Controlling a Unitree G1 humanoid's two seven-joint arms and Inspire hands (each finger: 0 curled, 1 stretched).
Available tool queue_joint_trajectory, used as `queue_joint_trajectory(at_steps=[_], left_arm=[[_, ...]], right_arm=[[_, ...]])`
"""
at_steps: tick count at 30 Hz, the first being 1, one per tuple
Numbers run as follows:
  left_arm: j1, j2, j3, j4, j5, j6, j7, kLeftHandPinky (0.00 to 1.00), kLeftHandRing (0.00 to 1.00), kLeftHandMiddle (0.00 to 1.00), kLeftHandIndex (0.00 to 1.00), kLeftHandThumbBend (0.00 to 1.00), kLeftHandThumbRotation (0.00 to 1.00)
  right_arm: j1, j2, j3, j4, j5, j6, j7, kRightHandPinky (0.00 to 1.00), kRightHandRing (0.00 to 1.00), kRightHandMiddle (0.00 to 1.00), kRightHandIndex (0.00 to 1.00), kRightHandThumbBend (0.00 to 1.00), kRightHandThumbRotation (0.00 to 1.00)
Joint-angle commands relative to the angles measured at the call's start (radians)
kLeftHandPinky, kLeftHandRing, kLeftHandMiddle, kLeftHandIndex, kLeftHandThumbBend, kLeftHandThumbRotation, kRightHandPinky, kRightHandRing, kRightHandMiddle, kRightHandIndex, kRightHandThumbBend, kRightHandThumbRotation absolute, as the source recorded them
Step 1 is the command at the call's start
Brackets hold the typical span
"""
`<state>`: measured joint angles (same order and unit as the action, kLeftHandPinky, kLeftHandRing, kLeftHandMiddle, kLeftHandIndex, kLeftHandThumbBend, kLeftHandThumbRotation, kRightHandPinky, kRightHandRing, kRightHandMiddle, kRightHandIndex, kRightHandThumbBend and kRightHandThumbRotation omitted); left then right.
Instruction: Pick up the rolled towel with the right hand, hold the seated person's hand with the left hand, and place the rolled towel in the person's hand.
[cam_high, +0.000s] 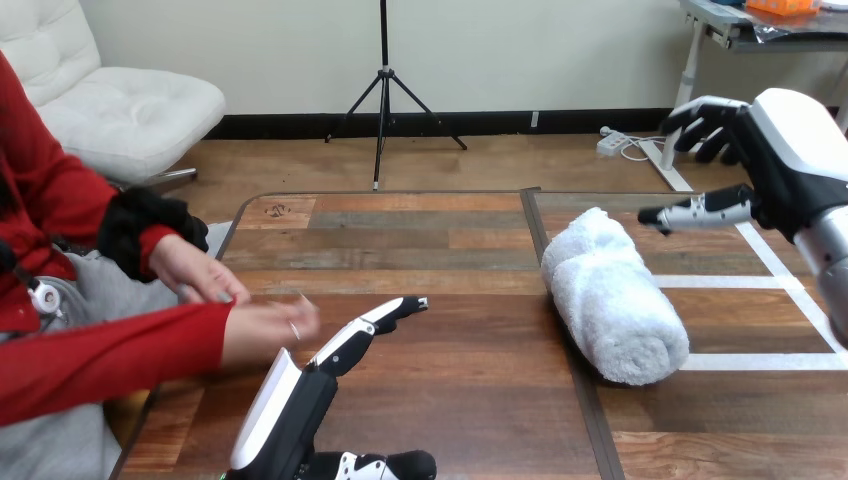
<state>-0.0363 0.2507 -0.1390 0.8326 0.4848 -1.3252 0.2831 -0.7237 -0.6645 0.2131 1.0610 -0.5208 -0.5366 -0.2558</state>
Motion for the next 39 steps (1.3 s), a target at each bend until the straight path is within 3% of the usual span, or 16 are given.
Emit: queue_joint_trajectory(at_steps=[1, 8, 18, 21, 24, 27, 32, 33, 37, 38, 39], left_arm=[[-0.072, -0.012, 0.002, 0.006, -0.002, -0.014, -0.001, 0.83, 0.87, 0.86, 0.85, 0.98, 0.78], [-0.074, -0.018, 0.003, 0.01, -0.004, -0.01, 0.002, 0.83, 0.86, 0.85, 0.84, 0.99, 0.78], [-0.075, -0.022, 0.005, 0.018, -0.006, -0.013, 0.004, 0.82, 0.86, 0.84, 0.84, 0.99, 0.77], [-0.077, -0.021, 0.005, 0.021, -0.002, -0.015, 0.004, 0.82, 0.86, 0.84, 0.84, 0.99, 0.77], [-0.077, -0.021, 0.005, 0.02, 0.003, -0.013, 0.005, 0.83, 0.86, 0.85, 0.84, 0.98, 0.77], [-0.075, -0.023, 0.008, 0.013, 0.012, -0.008, 0.01, 0.83, 0.86, 0.85, 0.84, 0.98, 0.78], [-0.075, -0.026, 0.011, 0.004, 0.031, 0.002, 0.023, 0.82, 0.86, 0.85, 0.84, 0.98, 0.79], [-0.075, -0.027, 0.01, 0.004, 0.029, 0.002, 0.022, 0.82, 0.86, 0.85, 0.84, 0.98, 0.8], [-0.078, -0.031, 0.005, 0.008, 0.022, 0.001, 0.017, 0.82, 0.86, 0.85, 0.84, 0.99, 0.8], [-0.079, -0.032, 0.005, 0.009, 0.02, 0.001, 0.016, 0.83, 0.86, 0.85, 0.84, 0.99, 0.8], [-0.081, -0.034, 0.004, 0.011, 0.02, -0.003, 0.016, 0.83, 0.86, 0.85, 0.84, 0.99, 0.8]], right_arm=[[-0.12, 0.076, -0.034, 0.037, 0.047, 0.051, -0.006, 0.64, 0.71, 0.75, 0.81, 0.93, 0.38], [-0.166, 0.109, -0.045, 0.083, 0.083, 0.147, 0.032, 0.65, 0.74, 0.8, 0.86, 0.98, 0.49], [-0.253, 0.163, -0.062, 0.139, 0.137, 0.367, 0.137, 0.61, 0.75, 0.81, 0.92, 1.0, 0.62], [-0.278, 0.18, -0.069, 0.156, 0.151, 0.436, 0.162, 0.56, 0.72, 0.77, 0.93, 1.0, 0.64], [-0.301, 0.197, -0.071, 0.176, 0.162, 0.498, 0.18, 0.4, 0.52, 0.58, 0.94, 1.0, 0.65], [-0.319, 0.211, -0.071, 0.192, 0.171, 0.547, 0.201, 0.31, 0.41, 0.5, 0.95, 1.0, 0.67], [-0.346, 0.231, -0.075, 0.214, 0.185, 0.621, 0.246, 0.25, 0.35, 0.47, 0.98, 1.0, 0.69], [-0.357, 0.237, -0.062, 0.222, 0.174, 0.65, 0.259, 0.24, 0.35, 0.47, 0.99, 1.0, 0.69], [-0.383, 0.254, -0.021, 0.24, 0.137, 0.727, 0.29, 0.24, 0.37, 0.5, 0.97, 1.0, 0.73], [-0.387, 0.257, -0.016, 0.242, 0.131, 0.739, 0.295, 0.28, 0.43, 0.53, 0.85, 1.0, 0.74], [-0.392, 0.263, -0.004, 0.247, 0.119, 0.756, 0.3, 0.29, 0.45, 0.54, 0.8, 1.0, 0.75]])
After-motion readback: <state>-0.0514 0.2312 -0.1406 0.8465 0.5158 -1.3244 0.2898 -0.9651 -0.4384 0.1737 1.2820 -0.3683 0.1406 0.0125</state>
